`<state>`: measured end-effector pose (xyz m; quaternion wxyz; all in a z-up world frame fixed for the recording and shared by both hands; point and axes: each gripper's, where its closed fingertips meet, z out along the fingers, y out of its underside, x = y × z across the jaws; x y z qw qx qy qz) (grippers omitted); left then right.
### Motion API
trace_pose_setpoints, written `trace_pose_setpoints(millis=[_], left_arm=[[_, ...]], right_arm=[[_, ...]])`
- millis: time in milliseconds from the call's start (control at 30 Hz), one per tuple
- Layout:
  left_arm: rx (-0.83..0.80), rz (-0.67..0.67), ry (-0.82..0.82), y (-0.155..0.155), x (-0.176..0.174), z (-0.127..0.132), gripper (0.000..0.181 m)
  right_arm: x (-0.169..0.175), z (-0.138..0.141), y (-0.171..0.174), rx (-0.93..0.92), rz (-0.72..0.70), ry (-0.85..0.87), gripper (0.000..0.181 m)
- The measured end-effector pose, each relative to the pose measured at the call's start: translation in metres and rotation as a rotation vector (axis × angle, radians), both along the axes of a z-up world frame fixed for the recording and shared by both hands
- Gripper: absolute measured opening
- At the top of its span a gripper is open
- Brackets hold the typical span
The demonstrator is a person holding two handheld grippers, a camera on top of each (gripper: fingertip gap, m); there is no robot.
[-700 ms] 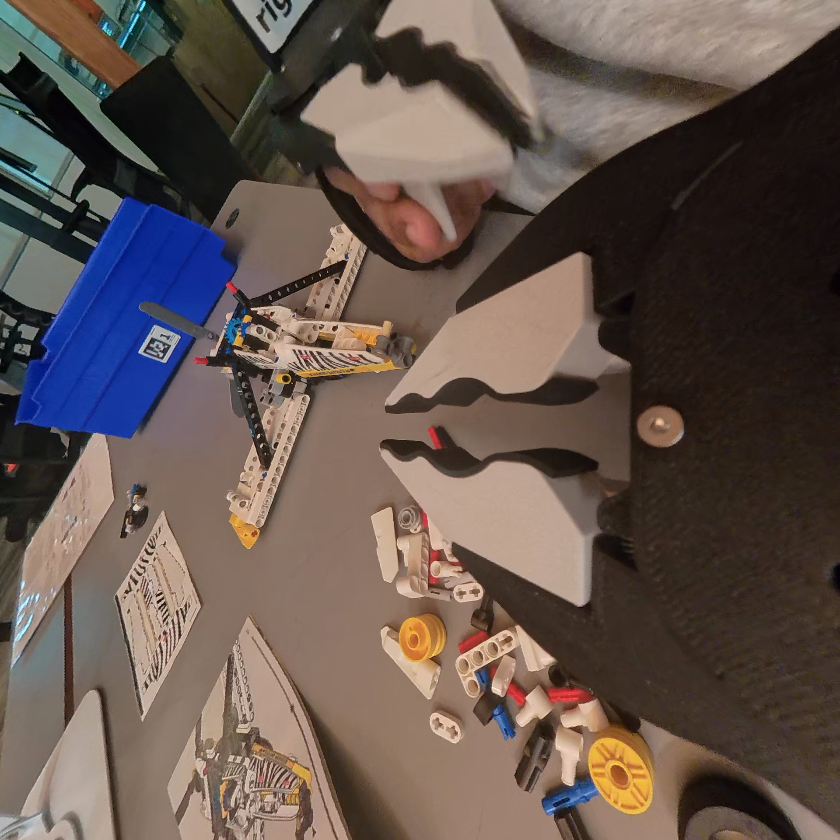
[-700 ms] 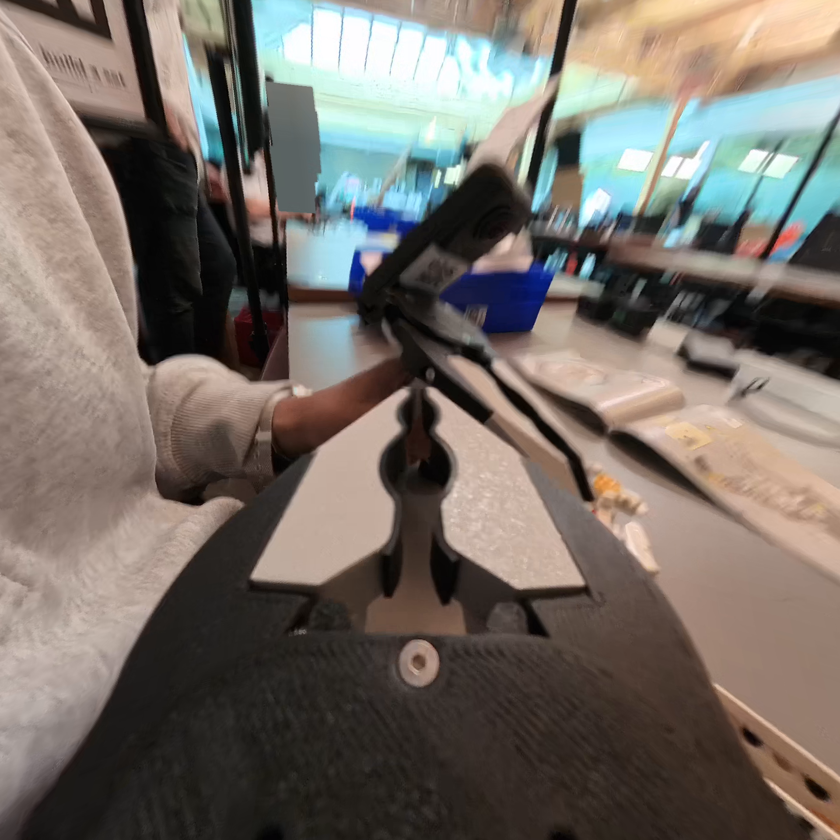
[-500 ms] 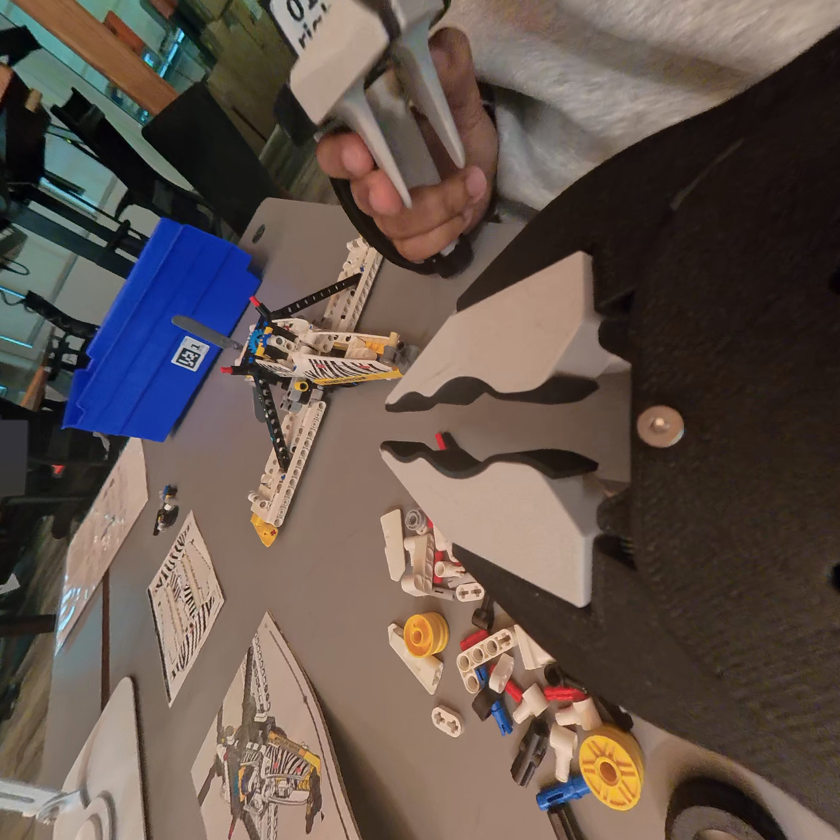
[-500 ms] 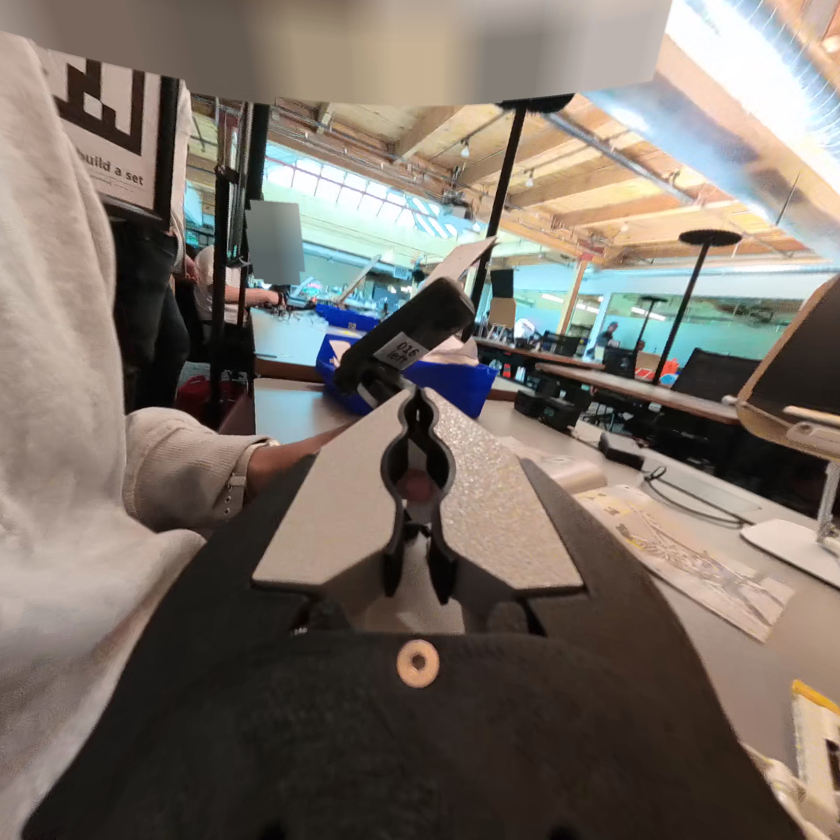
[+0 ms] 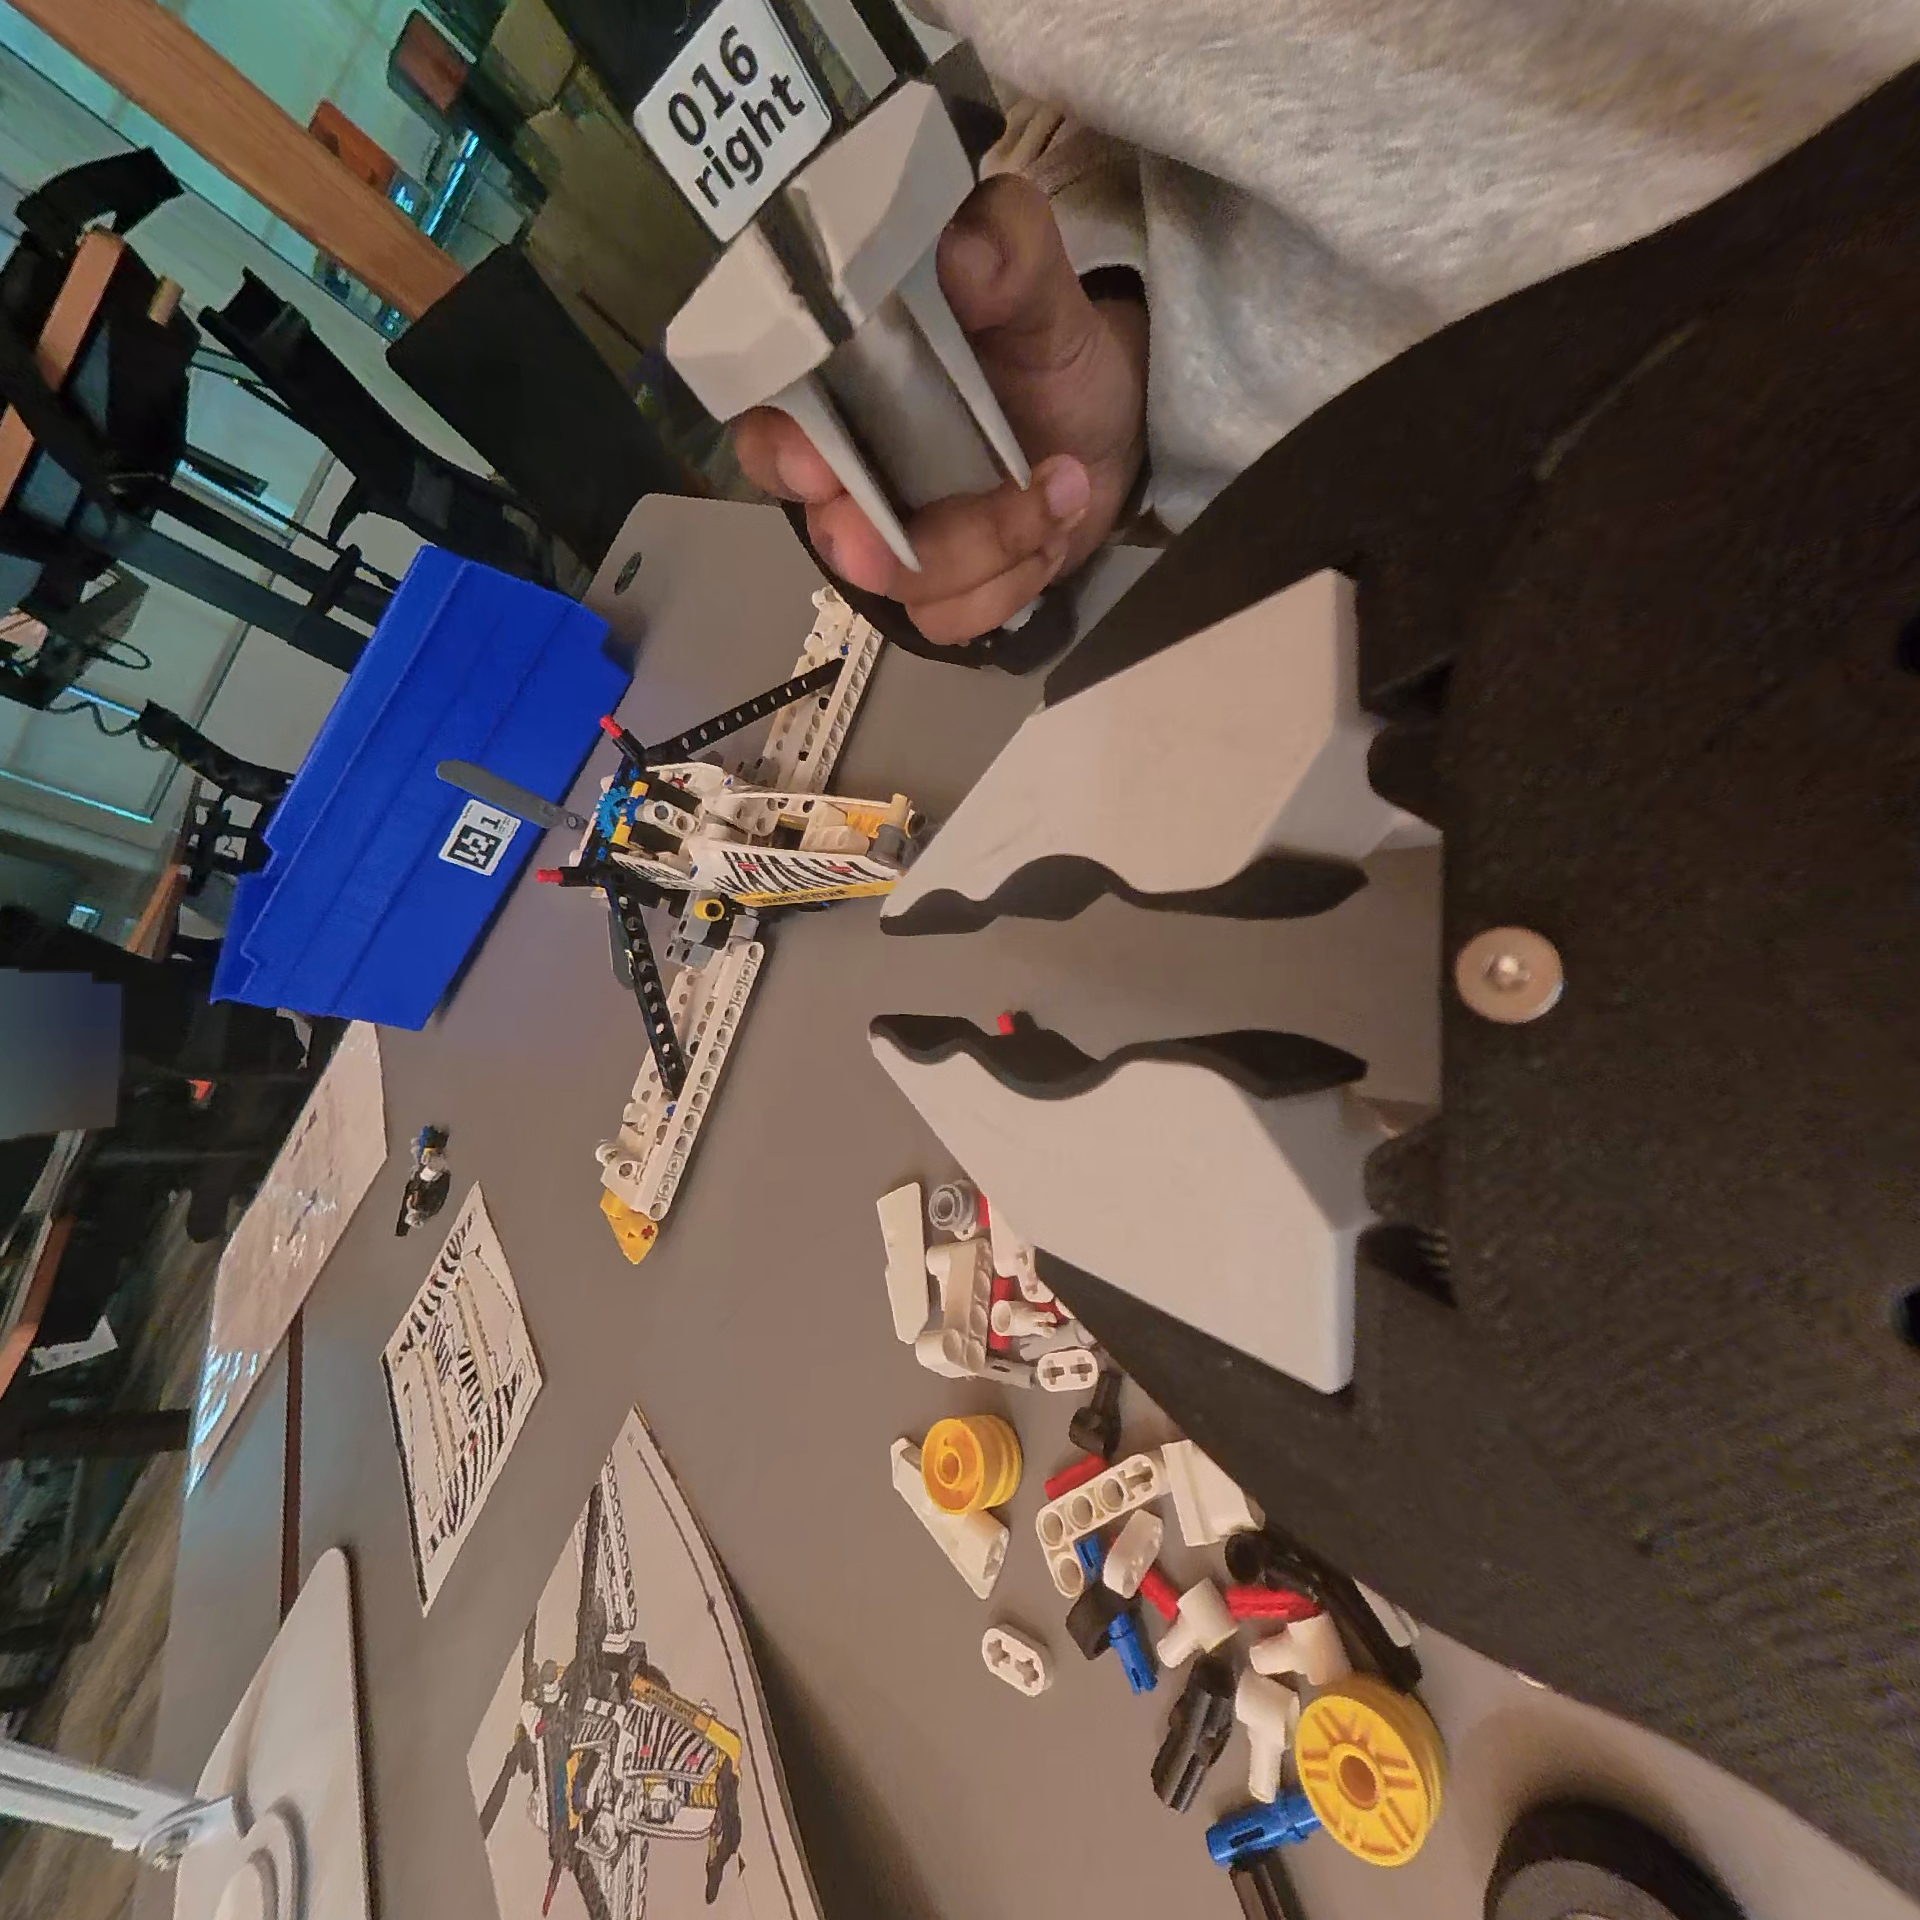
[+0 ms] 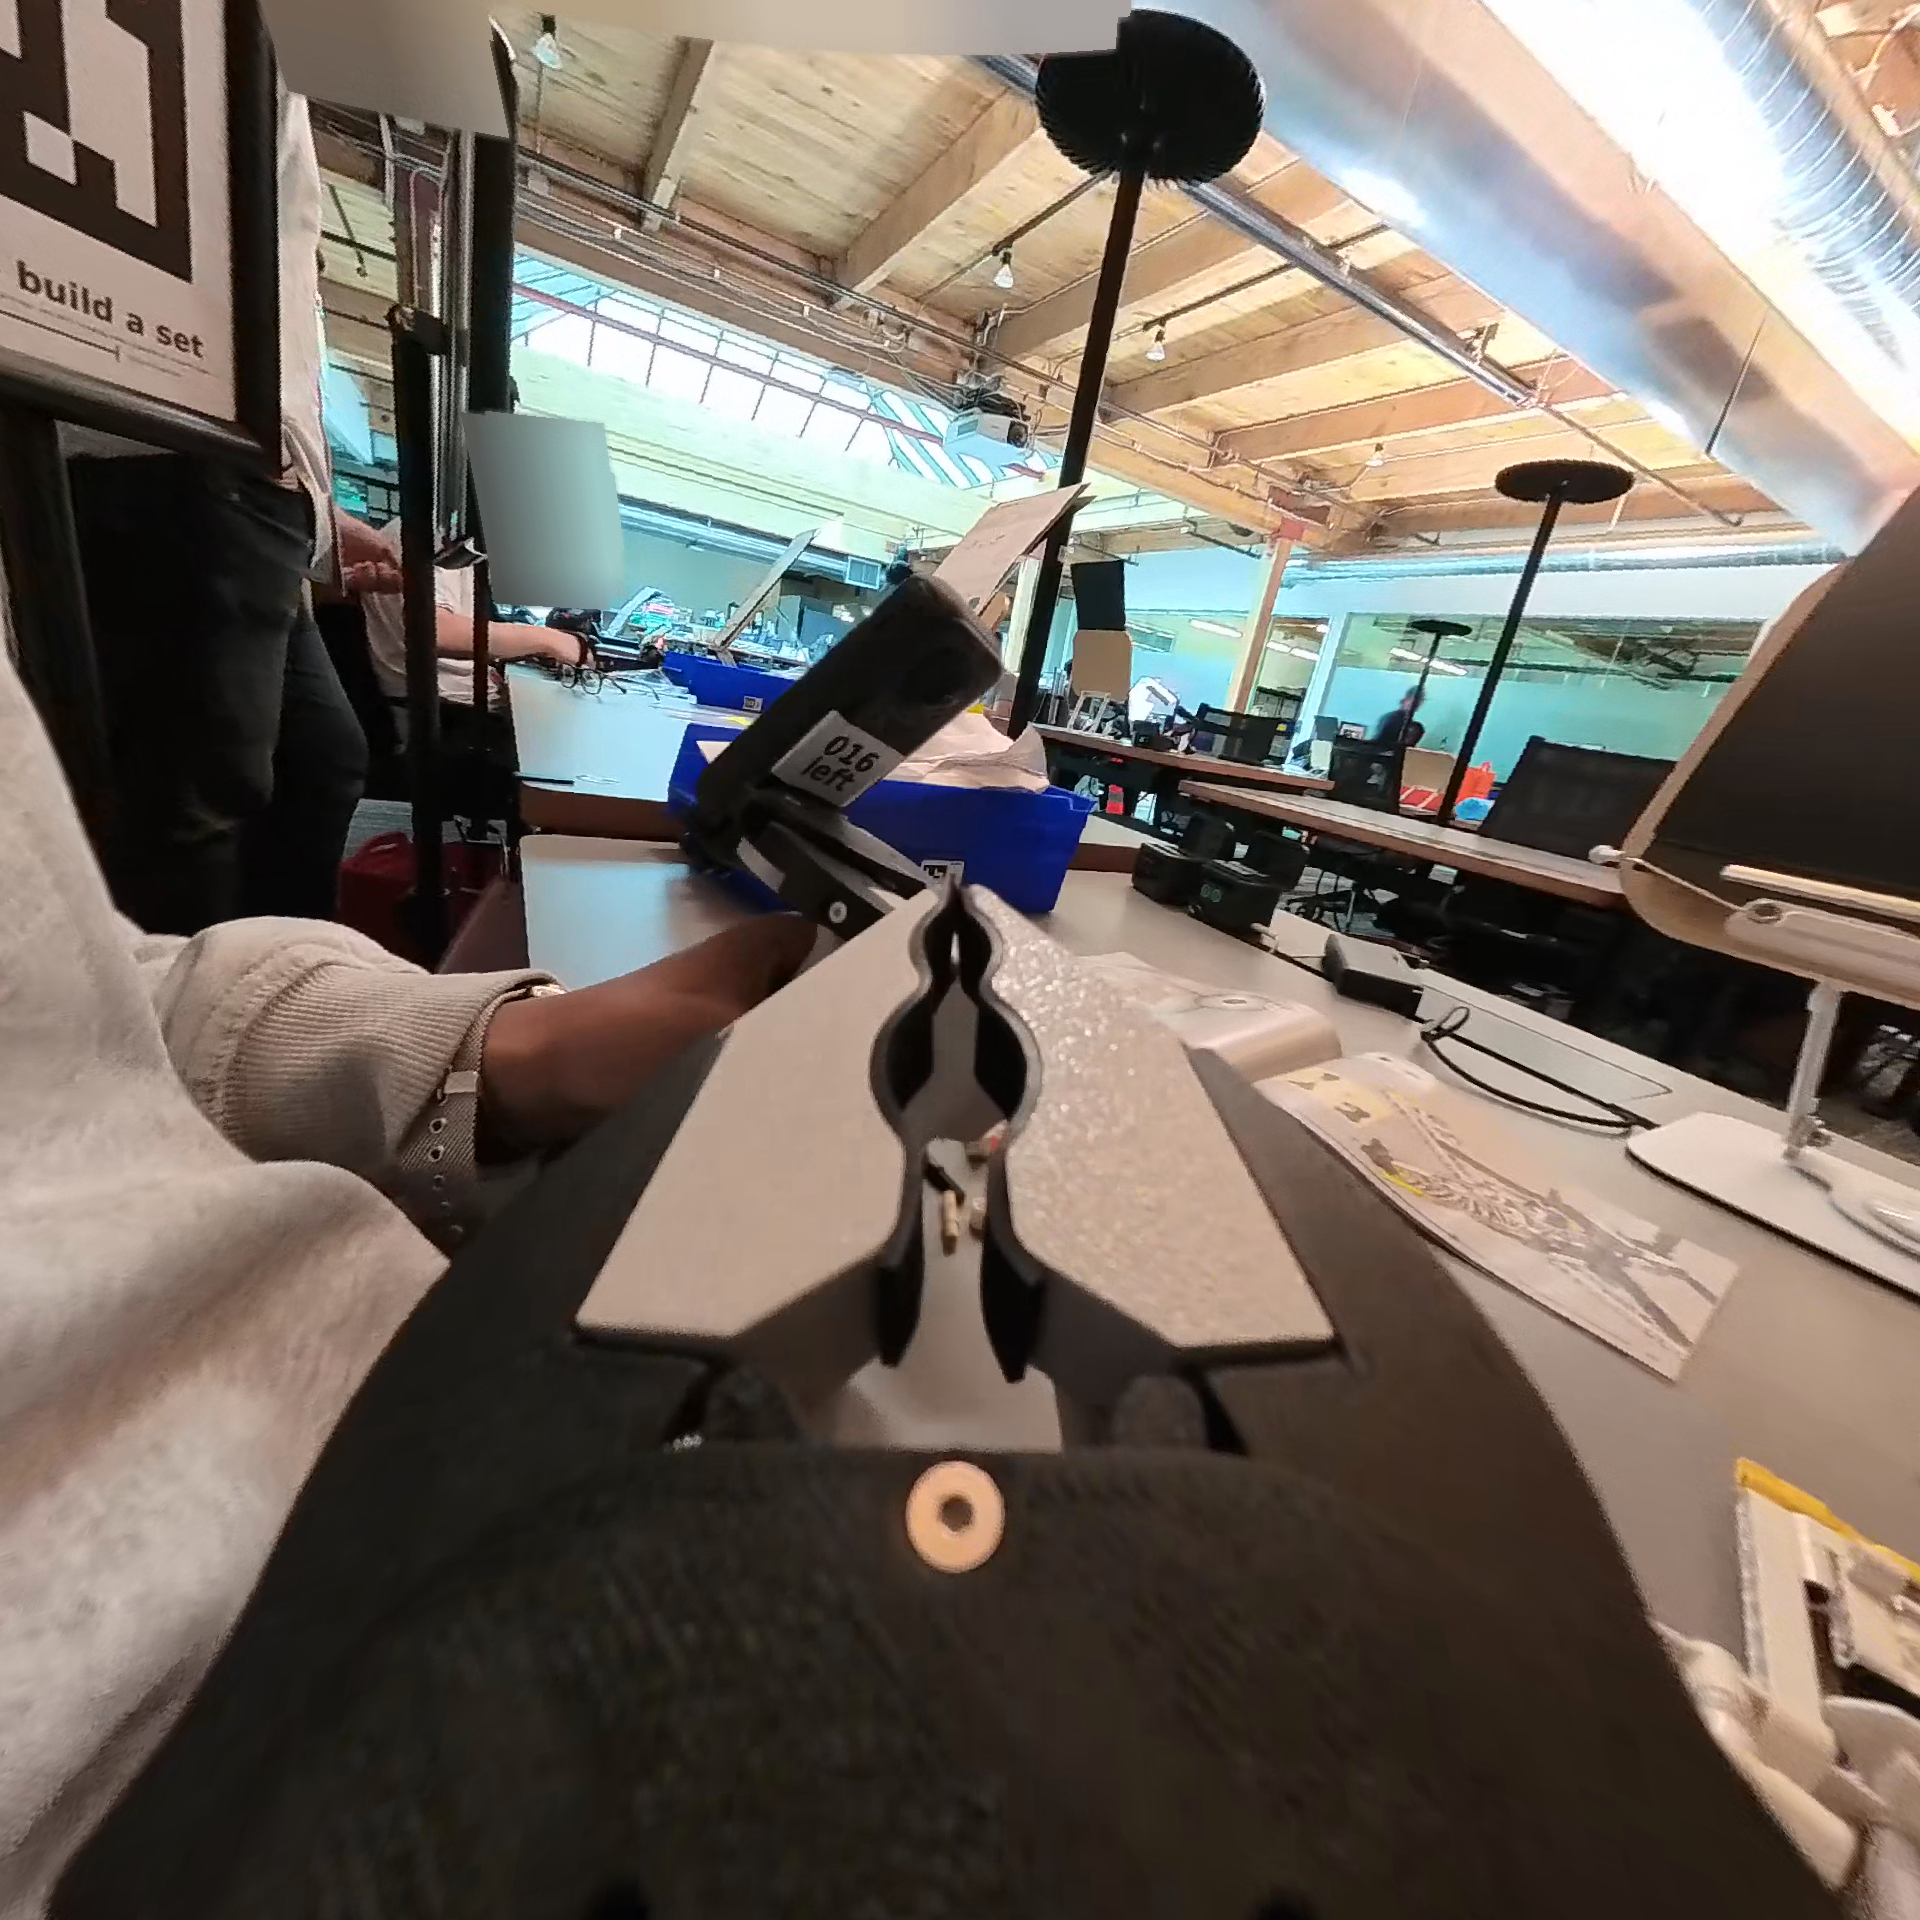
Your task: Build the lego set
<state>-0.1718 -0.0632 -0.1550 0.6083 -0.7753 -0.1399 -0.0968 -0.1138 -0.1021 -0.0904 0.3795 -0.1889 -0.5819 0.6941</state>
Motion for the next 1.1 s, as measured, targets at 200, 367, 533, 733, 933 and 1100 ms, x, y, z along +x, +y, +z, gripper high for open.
trace_pose_setpoints(millis=[200, 367, 533, 733, 933, 1100], left_arm=[[-0.023, 0.001, -0.007, 0.002, 0.000, -0.004, 0.014], [-0.030, 0.001, -0.036, 0.005, -0.002, -0.006, 0.016], [-0.016, 0.085, 0.053, 0.001, -0.026, 0.004, 0.017], [-0.021, 0.309, 0.318, -0.020, -0.110, 0.065, 0.031], [-0.158, 0.428, 0.522, -0.025, -0.201, 0.058, 0.015], [-0.118, 0.459, 0.362, -0.049, -0.204, 0.037, 0.017]], right_arm=[[-0.007, -0.011, -0.006, -0.026, 0.084, -0.078, 0.000], [-0.011, -0.011, -0.002, -0.084, 0.117, -0.094, 0.000], [-0.020, -0.011, -0.007, -0.102, 0.134, -0.131, 0.000], [-0.018, -0.019, -0.026, 0.031, 0.119, -0.094, 0.000], [-0.016, -0.014, -0.020, -0.022, 0.134, -0.078, 0.000], [-0.014, -0.009, -0.012, -0.079, 0.151, -0.077, 0.000]])
